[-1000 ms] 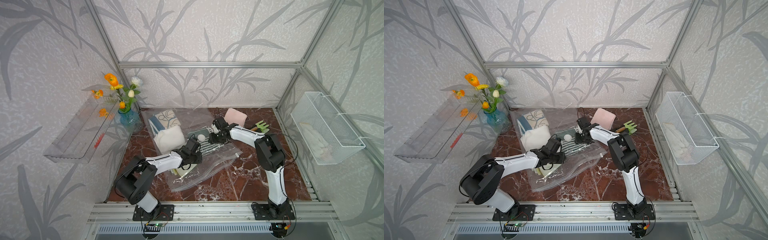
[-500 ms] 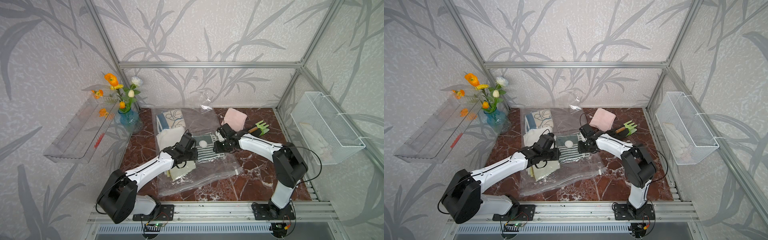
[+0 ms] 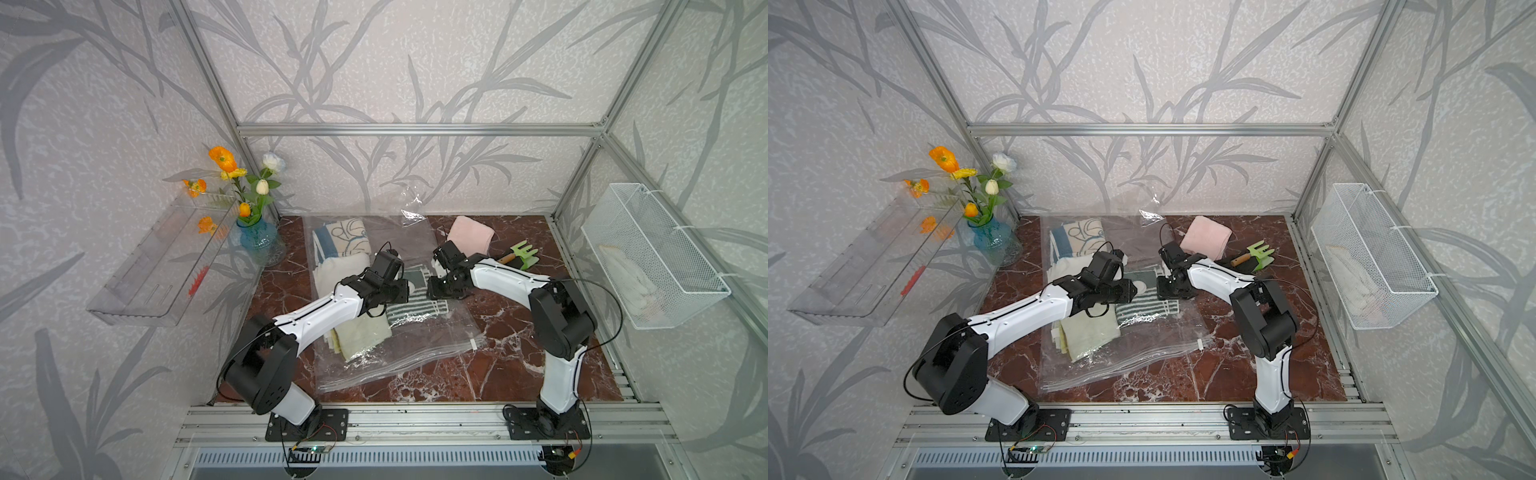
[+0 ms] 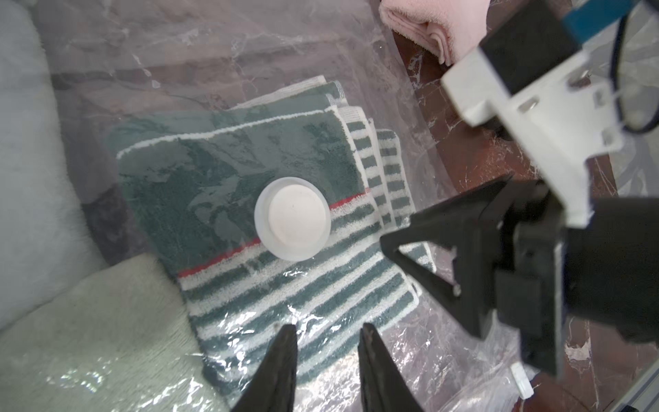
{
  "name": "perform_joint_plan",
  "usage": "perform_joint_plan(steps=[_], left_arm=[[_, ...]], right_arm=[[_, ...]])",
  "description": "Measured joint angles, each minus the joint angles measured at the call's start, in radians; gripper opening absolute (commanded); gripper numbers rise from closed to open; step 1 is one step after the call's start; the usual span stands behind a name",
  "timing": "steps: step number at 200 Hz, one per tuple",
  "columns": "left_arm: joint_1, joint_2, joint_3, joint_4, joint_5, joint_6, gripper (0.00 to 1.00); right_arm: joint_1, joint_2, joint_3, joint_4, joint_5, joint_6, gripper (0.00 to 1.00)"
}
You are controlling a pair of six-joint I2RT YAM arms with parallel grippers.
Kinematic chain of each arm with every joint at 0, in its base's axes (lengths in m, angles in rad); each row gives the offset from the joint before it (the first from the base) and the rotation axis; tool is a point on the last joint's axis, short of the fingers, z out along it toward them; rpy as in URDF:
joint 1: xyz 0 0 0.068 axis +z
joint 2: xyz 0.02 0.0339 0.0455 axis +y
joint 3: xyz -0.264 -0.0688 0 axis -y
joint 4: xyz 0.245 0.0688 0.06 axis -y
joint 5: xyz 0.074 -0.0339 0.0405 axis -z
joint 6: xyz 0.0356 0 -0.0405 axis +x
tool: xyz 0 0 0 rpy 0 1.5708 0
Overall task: Place the folded towel into the vacuum bag
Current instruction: Adjust the vacuum bag at the center of the board, then pick up the towel from the center of the board.
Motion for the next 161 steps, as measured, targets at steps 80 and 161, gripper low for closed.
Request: perform_joint_plan(steps=[80,161], left_arm=[[0.0,-0.082,-0.043,-0.039,-0.018,-0.008,0.34],[0.0,-0.091,-0.077,-0.058,-0.027,-0.006,0.34]], right_arm=[[-0.14,0.321,0.734,-0.239,0.408,-0.101,0.71],[-0.121,0.755,1.208,-0.401,0.502,-0.2,0.71]])
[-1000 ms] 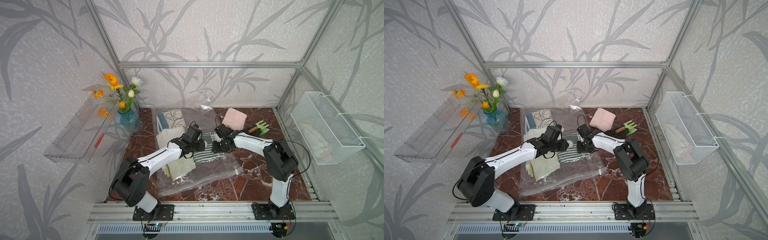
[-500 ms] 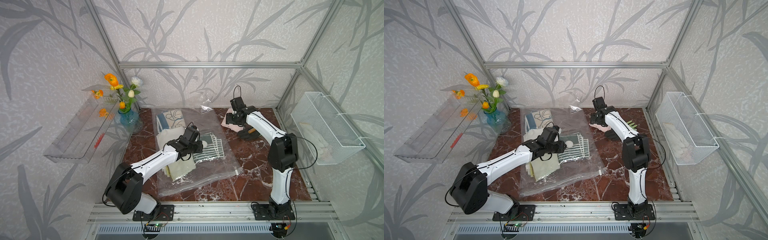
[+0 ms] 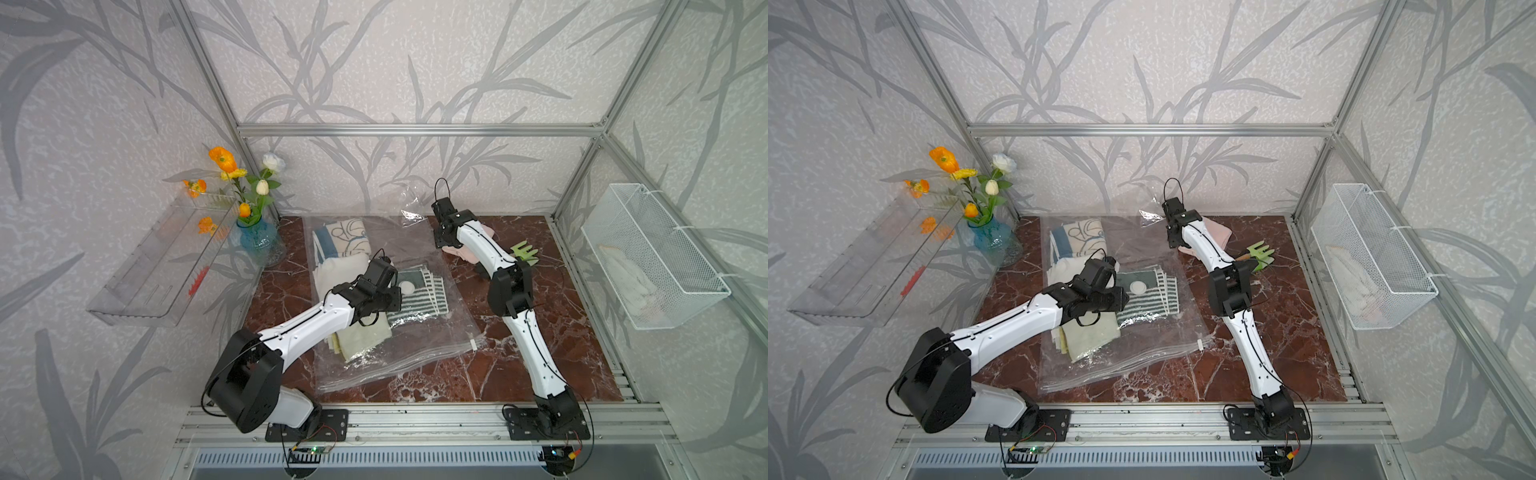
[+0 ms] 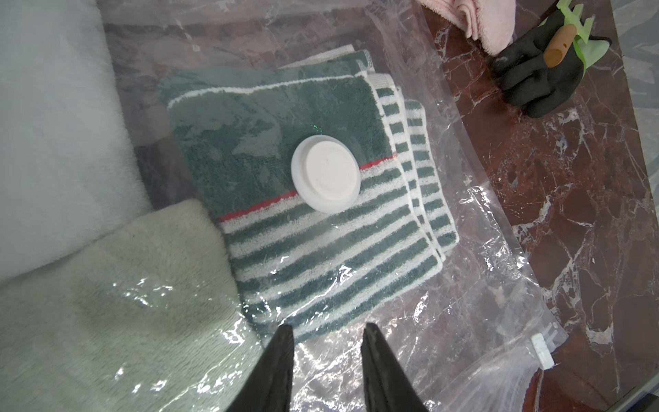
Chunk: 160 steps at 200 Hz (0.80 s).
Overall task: Place the folded towel into the vacuum bag
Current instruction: Pick up the towel from the center of the board.
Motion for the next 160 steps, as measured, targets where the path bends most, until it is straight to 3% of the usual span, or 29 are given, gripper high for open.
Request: perform_joint_plan(steps=[21,47,90,120,160], left_arm=[[0.0,0.0,0.0,0.0,0.0,0.0,0.34],[0.0,0.0,0.0,0.0,0.0,0.0,0.34],[0.0,0.0,0.0,-0.002,-0.008,0.002,0.34],[0.0,-0.002,0.0,-0.019,-0.019,0.002,0.34],[0.0,-0.015,-0.001,-0.029,-0.03,0.001,0.34]], right_arm=[[-0.004,0.032,0.025,-0.023,0.005,0.001,0.69],[-0.021,0.046,0.031,-0.042,-0.021,0.005,0.59],[-0.073,0.038,0.026,-0.049,-0.143,0.03,0.25],[-0.113,-0.062,-0.127,0.026,-0.264,0.019,0.04],[-0.142,-0.245,-0.298,0.085,-0.424,-0.025,0.0]])
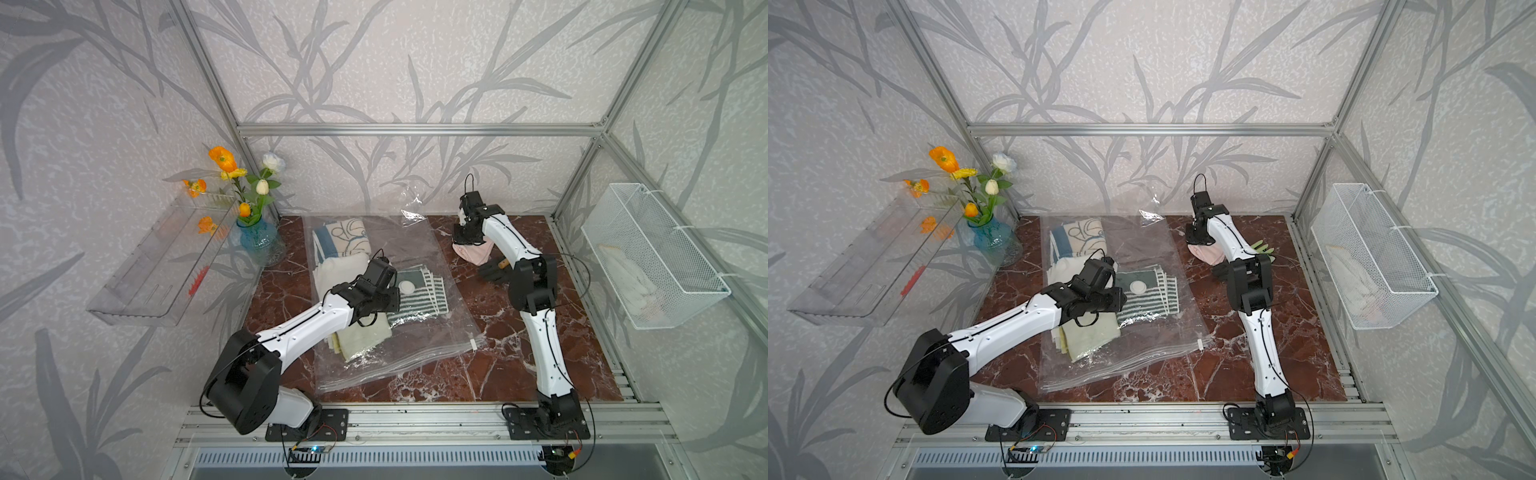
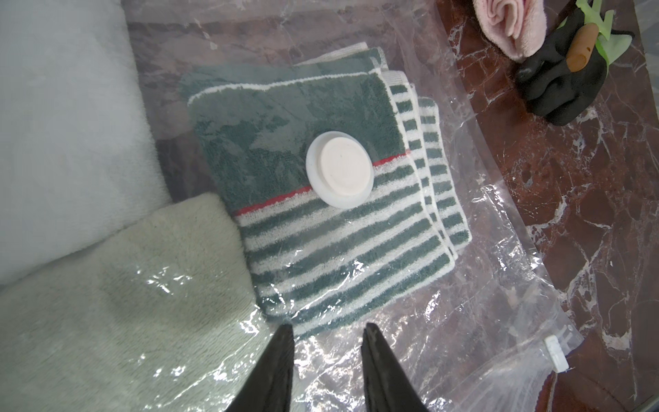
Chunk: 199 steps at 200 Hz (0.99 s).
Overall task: Place the folded towel into the vacuum bag
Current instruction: Pick up the towel from the center of the board, then place the towel in the vacuum bag.
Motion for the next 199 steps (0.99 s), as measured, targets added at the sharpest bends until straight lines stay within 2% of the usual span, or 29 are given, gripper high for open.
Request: perform_joint_plan(steps=[22,51,73,100,106,111,131,148,163,175,188,199], left_arm=[[0.0,-0.015,0.0,-0.001,-0.006,0.0,0.34],[0.0,-0.027,0.0,-0.01,-0.016,0.0,0.34],[0.001,-0.031,-0.005,-0.017,-0.028,-0.005,0.34],[0.007,-0.042,-0.023,-0.02,-0.031,-0.024,0.35],[0.01,-0.048,-0.031,-0.019,-0.032,-0.031,0.35],[0.013,-0.055,-0.037,-0.02,-0.032,-0.038,0.36],[0.036,-0.1,-0.071,-0.03,-0.048,-0.076,0.43],[0.058,-0.166,-0.104,-0.065,-0.09,-0.109,0.52],[0.079,-0.235,-0.129,-0.092,-0.124,-0.127,0.55],[0.079,-0.275,-0.131,-0.106,-0.135,-0.128,0.55],[0.079,-0.301,-0.131,-0.106,-0.13,-0.122,0.54],[0.071,-0.304,-0.131,-0.102,-0.113,-0.119,0.53]], right_arm=[[0.012,-0.163,-0.137,0.029,-0.053,-0.031,0.0],[0.085,-0.471,-0.485,0.105,-0.069,-0.077,0.0],[0.191,-0.643,-0.695,0.137,-0.07,-0.121,0.0],[0.37,-0.7,-0.834,0.156,-0.035,-0.179,0.03],[0.416,-0.695,-0.855,0.167,-0.027,-0.19,0.05],[0.452,-0.689,-0.873,0.176,-0.02,-0.2,0.12],[0.595,-0.638,-0.924,0.23,0.001,-0.235,0.46],[0.682,-0.581,-0.943,0.261,0.013,-0.241,0.57],[0.692,-0.58,-0.98,0.291,-0.018,-0.233,0.6],[0.66,-0.627,-1.041,0.33,-0.071,-0.193,0.61],[0.576,-0.731,-1.13,0.371,-0.146,-0.121,0.6],[0.464,-0.836,-1.202,0.404,-0.194,-0.041,0.59]])
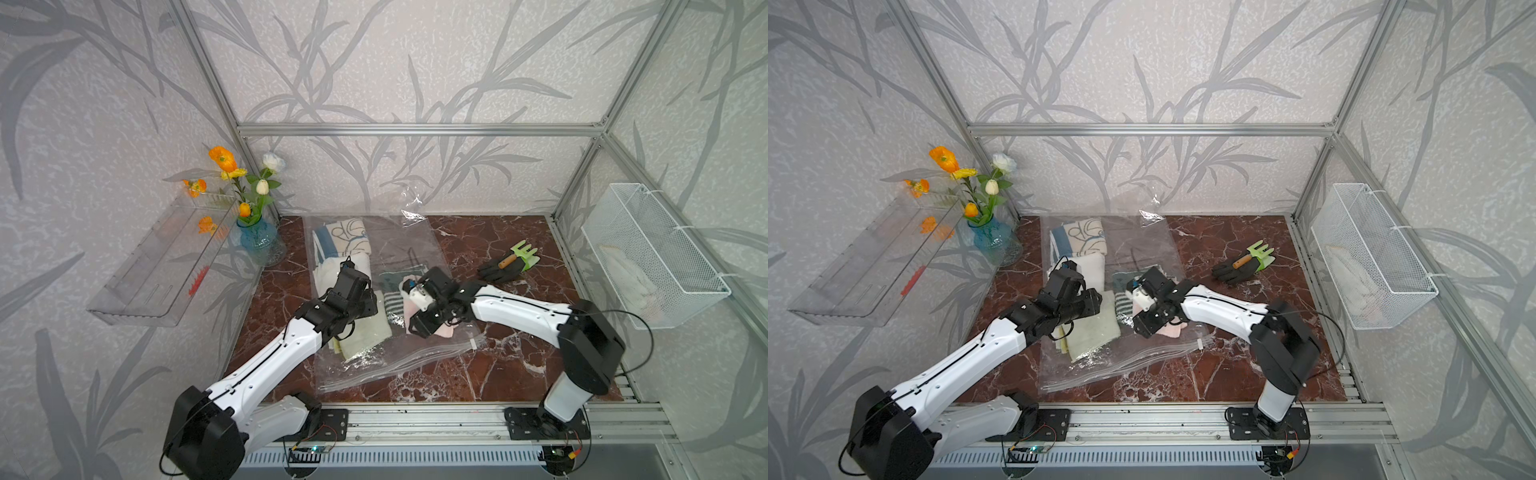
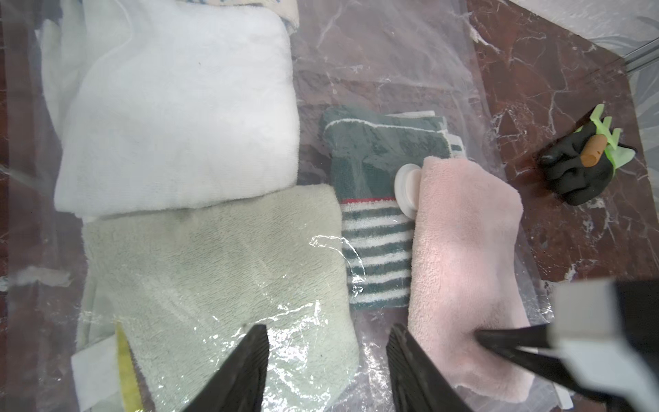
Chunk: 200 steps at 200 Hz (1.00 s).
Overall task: Place the folded towel into the vacuum bag
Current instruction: Place the towel in the vacuum bag, then pick up the towel from the vacuum bag.
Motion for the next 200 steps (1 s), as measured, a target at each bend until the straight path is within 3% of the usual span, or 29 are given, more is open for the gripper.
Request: perform_joint_plan(steps=[24,45,77,105,136,200], left_arm=[[-0.063,0.066,0.021,0.028,0.036,0.008,0.51],[-0.146,0.199,0.106,0.068,0.081,0.022,0.49],[-0.21,0.425,0.319,0.124,0.164,0.048,0.43],[-0.216,0.525,0.373,0.173,0.215,0.05,0.37],[-0.206,0.6,0.365,0.187,0.232,0.048,0.25],[-0.162,0.584,0.161,0.3,0.233,0.016,0.25]], right_arm=[[-0.257,-0.133,-0.128,0.103,-0.129,0.156,0.61],[-0.359,-0.112,-0.231,0.155,-0.195,0.229,0.62],[-0.367,-0.014,-0.267,0.178,-0.241,0.274,0.62],[-0.376,0.091,-0.258,0.259,-0.28,0.304,0.65],[-0.382,0.132,-0.256,0.368,-0.348,0.363,0.66],[-0.381,0.172,-0.293,0.549,-0.398,0.455,0.61]])
